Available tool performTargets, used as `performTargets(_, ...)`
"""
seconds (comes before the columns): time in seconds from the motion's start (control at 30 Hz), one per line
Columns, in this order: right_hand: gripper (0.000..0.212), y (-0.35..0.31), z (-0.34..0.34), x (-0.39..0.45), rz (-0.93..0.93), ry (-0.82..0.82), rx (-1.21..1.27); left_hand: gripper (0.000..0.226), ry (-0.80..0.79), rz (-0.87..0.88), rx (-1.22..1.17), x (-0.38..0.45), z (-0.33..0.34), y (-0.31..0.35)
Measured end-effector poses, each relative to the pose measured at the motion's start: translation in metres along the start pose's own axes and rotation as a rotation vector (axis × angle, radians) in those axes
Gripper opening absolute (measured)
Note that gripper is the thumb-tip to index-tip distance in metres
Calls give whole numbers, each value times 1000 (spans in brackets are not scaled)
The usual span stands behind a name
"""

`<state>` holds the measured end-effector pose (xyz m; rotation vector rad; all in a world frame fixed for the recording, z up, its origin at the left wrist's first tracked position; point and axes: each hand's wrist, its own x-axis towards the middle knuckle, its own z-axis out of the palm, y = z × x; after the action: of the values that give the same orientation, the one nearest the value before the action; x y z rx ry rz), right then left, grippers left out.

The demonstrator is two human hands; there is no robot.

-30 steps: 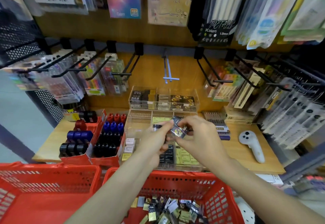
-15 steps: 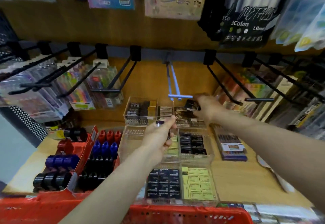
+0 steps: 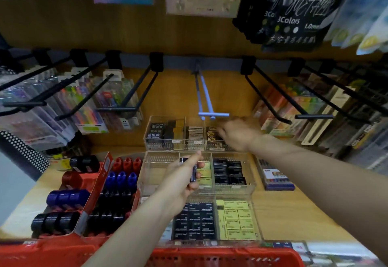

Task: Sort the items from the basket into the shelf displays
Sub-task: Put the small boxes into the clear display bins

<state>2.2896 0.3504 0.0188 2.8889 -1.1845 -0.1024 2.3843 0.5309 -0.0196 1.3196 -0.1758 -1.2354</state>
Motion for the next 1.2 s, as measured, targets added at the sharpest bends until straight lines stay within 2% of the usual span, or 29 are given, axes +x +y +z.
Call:
performTargets(0.07, 59, -4, 9, -9, -105, -130, 55, 39, 12, -2, 0, -2, -1, -2)
performTargets(0.13, 73, -3, 17, -13, -94, -178, 61, 40, 7, -4, 21, -7, -2, -6)
performTargets(0.23, 77, 8, 21, -16, -90, -92, 40, 36, -6, -24, 23, -11, -4, -11)
performTargets(0.33, 75, 13, 22, -18, -126, -113, 11, 28, -31, -56, -89, -14, -3, -11)
performTargets(0.43, 75, 16, 21, -17, -43, -162, 101, 28, -85, -76, -224, -17, 2, -12)
performTargets(0.53, 88, 16, 18, -15, 59, -181, 82, 26, -168, -86, -278, -20, 5, -11)
performTargets(0.6, 83, 15, 14, -16, 110, -169, 33, 25, -197, -106, -346, -21, 6, -9)
performTargets(0.67, 56, 12, 11, -27, 58, -9, 53, 24, -200, -115, -416, -23, 6, -7)
performTargets(0.73, 38, 2, 11, -50, -93, 270, 271, 22, -179, -106, -442, -27, 7, -6)
performTargets(0.77, 30, -6, 12, -66, -129, 360, 428, 21, -155, -96, -445, -27, 7, -7)
performTargets(0.8, 22, -15, 14, -83, -114, 380, 596, 20, -122, -84, -443, -27, 9, -8)
performTargets(0.87, 14, -31, 19, -112, -9, 225, 878, 19, -57, -51, -439, -26, 15, -10)
performTargets(0.93, 23, -43, 26, -130, 133, 67, 1169, 20, -46, -18, -417, -29, 24, -12)
performTargets(1.03, 26, -50, 26, -142, 298, -21, 1641, 18, -110, -20, -327, -40, 36, -16)
performTargets(1.13, 16, -46, 21, -145, 364, -64, 1747, 24, -107, -50, -289, -47, 43, -16)
performTargets(1.2, 17, -32, 18, -143, 373, -45, 1572, 22, -64, -88, -322, -49, 42, -12)
